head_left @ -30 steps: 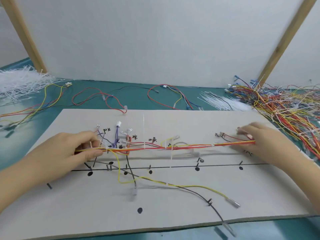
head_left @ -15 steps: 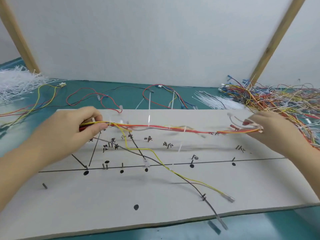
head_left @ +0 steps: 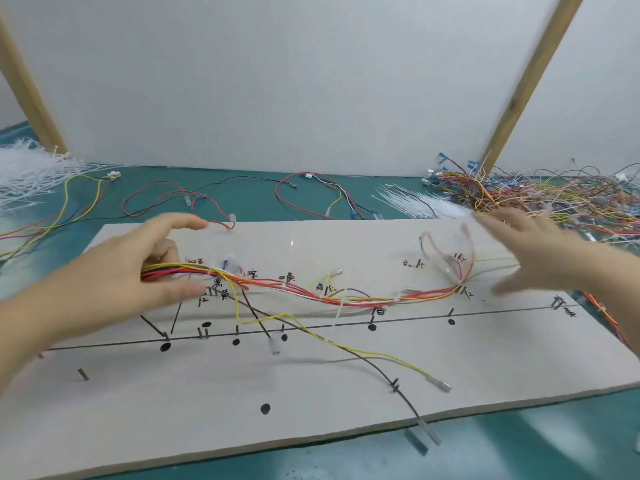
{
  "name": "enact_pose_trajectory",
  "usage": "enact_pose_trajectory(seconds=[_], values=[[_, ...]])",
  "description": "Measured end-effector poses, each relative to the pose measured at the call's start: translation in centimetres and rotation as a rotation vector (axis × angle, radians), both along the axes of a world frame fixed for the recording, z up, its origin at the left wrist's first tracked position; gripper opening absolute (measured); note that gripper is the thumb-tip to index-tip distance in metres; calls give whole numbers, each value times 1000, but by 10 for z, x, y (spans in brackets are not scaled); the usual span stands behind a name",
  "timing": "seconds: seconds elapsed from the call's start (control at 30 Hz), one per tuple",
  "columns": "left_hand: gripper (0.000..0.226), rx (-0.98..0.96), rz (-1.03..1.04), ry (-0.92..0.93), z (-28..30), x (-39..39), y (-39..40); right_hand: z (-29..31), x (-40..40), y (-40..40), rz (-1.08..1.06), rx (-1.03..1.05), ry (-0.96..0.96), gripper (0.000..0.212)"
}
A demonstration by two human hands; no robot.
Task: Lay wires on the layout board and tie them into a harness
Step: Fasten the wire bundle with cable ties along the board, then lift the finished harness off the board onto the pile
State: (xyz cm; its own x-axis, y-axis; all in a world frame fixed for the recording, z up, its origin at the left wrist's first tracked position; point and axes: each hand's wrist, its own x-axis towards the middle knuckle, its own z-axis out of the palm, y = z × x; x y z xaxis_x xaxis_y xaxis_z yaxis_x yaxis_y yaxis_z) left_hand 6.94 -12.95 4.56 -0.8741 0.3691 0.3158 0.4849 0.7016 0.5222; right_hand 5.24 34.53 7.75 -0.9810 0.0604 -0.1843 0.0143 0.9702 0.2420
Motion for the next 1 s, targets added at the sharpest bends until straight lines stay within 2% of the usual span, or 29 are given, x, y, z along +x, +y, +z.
enact_pose_trajectory(seconds=[0.07,0.13,0.2,0.23,0.27,0.33,0.37,0.43,0.47,0.53,0.63,0.73,0.8,0.9,0.97,1.0], values=[[73,-92,-39,-3,8,8,-4,-5,13,-12,99,-106,-149,96],[62,-82,-26,47,17,11,-6,-4,31,-32,200,-393,-85,81],[46,-2,6,117,28,10,0,-4,51,-67,261,-724,43,74],[42,30,-1,152,33,10,7,-7,62,-86,310,-854,28,75],[42,61,-16,173,38,10,16,-13,72,-106,377,-900,-23,83],[38,112,-42,176,50,11,36,-33,86,-138,508,-794,-50,98],[35,118,-52,170,56,12,43,-44,87,-148,583,-717,19,86],[33,76,-66,154,65,15,52,-52,80,-157,613,-740,163,25],[32,41,-72,139,68,16,53,-52,76,-153,578,-777,230,14],[29,31,-78,78,68,16,52,-49,69,-140,524,-788,326,14],[31,-8,-103,-76,60,14,50,-26,60,-122,554,-736,513,16],[33,-83,-138,-149,54,7,53,8,36,-110,515,-668,527,15],[35,-44,-119,-98,60,0,56,31,20,-107,476,-613,451,32],[40,73,-43,45,81,-13,62,55,6,-119,494,-617,356,70],[31,136,-30,130,99,-22,72,65,-1,-142,549,-722,336,76],[25,142,-32,173,108,-25,79,68,-5,-156,563,-797,326,69]])
